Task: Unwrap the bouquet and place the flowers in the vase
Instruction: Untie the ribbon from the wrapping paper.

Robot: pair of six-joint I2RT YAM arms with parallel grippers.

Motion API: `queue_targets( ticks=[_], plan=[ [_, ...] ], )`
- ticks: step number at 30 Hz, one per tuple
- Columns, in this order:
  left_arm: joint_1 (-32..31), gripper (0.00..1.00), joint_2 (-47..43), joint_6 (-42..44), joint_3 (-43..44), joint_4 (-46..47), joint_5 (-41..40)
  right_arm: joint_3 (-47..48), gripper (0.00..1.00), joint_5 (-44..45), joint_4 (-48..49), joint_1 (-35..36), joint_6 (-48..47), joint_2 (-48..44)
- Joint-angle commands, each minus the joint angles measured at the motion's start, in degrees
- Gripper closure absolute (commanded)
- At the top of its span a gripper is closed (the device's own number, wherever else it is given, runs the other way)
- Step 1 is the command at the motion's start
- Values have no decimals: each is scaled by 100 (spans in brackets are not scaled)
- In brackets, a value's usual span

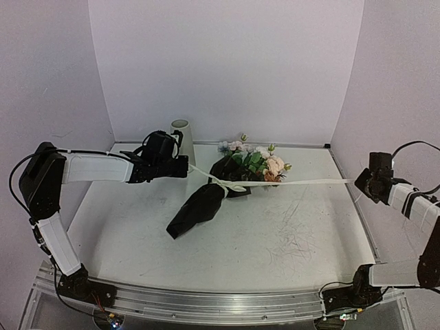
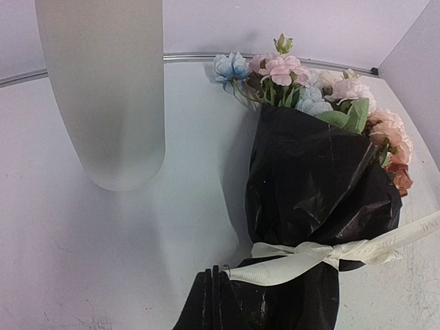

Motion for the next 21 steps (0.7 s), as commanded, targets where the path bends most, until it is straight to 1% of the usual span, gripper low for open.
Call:
queue_targets(
  ticks=[1, 7, 21],
  plan=[
    [44, 100, -213, 28, -16, 98, -69, 30, 100, 165, -154, -143, 207, -245],
    [44, 100, -211, 34, -7, 99, -78, -20, 100, 264, -240, -273, 415, -339],
    [44, 100, -248, 43, -77, 98, -138, -313, 100, 798, -630, -665, 1403, -671]
  ],
)
